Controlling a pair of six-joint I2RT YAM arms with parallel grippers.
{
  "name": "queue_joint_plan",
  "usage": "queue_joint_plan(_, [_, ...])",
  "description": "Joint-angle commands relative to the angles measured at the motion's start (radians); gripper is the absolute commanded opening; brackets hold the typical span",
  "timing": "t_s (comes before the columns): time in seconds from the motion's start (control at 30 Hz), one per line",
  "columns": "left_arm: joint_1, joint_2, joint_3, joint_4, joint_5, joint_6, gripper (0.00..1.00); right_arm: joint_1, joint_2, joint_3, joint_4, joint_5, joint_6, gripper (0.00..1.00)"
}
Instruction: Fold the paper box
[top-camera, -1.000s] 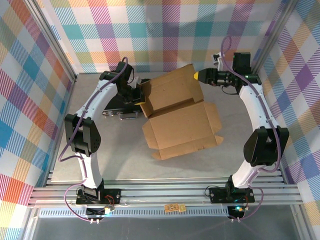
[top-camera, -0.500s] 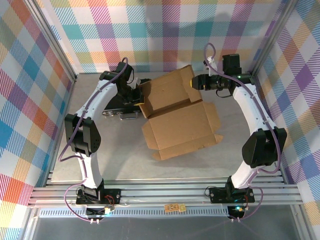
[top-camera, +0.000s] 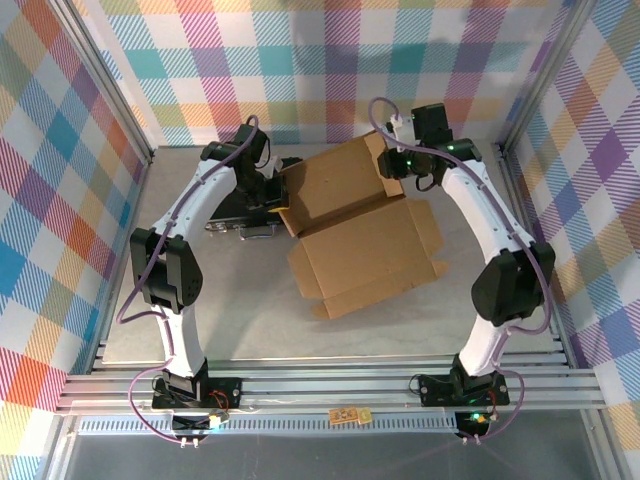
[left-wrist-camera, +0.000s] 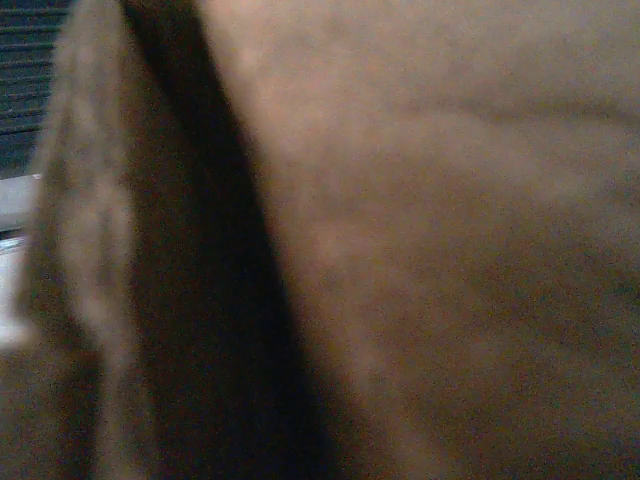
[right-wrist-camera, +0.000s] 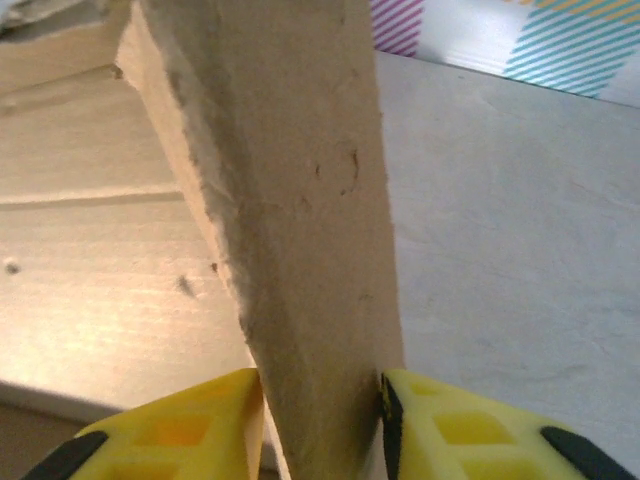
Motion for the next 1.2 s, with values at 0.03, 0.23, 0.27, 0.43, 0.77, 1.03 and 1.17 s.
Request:
queue_joint_plan(0.03, [-0.016, -0.004, 0.053, -0.007, 0.044, 0.024, 0.0, 0.035, 0.029, 0.044, -0.028, 0.159, -0.018, 0.24])
queue_joint_plan(0.23, [-0.016, 0.003, 0.061, -0.008, 0.046, 0.022, 0.0, 0.081, 0.037, 0.034, -0.006, 0.294, -0.019, 0.0])
queue_joint_plan(0.27, [-0.016, 0.004, 0.062, -0.01, 0.045, 0.022, 0.0, 0.082, 0.038, 0.034, -0.002, 0.296, -0.018, 0.0])
queue_joint_plan(0.43, [-0.016, 0.009, 0.068, -0.01, 0.049, 0.024, 0.0, 0.082, 0.061, 0.055, -0.001, 0.305, -0.063, 0.16])
queue_joint_plan(0.77, [-0.016, 0.011, 0.074, -0.016, 0.043, 0.025, 0.0, 0.079, 0.113, 0.115, -0.035, 0.393, -0.046, 0.0])
queue_joint_plan(1.03, [-0.035, 0.029, 0.104, -0.071, -0.163, -0.098, 0.0, 0.096, 0.144, 0.202, -0.152, 0.564, 0.024, 0.0])
queue_joint_plan(1.17, [-0.071, 0.03, 0.106, -0.088, -0.368, -0.217, 0.0, 0.122, 0.179, 0.251, -0.265, 0.682, 0.11, 0.0])
